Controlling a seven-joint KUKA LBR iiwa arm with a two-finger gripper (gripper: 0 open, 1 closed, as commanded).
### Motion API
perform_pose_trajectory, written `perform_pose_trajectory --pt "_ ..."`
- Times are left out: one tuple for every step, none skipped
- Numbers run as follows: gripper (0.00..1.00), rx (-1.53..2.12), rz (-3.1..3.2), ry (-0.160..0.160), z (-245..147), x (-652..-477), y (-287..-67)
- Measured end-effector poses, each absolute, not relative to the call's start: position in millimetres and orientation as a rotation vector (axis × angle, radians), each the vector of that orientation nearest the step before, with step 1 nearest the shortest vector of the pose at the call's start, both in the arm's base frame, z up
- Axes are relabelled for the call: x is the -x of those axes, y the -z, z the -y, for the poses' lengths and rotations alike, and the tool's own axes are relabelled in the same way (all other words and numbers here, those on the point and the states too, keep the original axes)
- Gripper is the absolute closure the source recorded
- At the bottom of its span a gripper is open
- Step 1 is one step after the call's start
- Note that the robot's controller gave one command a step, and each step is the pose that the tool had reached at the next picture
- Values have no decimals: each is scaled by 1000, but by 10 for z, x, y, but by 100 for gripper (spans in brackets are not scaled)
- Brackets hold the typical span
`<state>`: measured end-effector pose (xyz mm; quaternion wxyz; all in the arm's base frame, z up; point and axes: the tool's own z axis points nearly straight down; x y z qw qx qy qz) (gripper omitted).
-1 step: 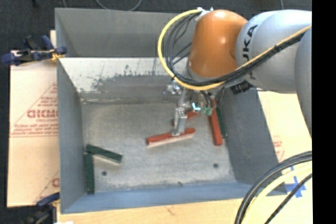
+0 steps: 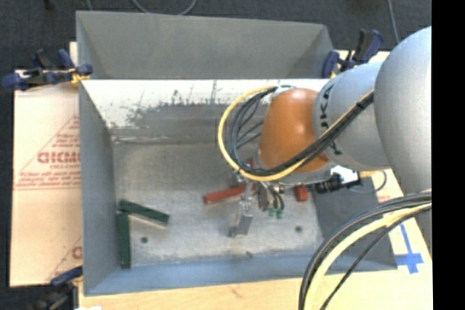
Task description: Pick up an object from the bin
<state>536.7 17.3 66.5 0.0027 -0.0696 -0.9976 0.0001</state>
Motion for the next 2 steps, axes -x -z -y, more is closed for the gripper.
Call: perform_pose_trajectory --pt "100 219 3137 1 -177 -5401 -705" --pt "100 198 3145 2 -125 -5034 -2151"
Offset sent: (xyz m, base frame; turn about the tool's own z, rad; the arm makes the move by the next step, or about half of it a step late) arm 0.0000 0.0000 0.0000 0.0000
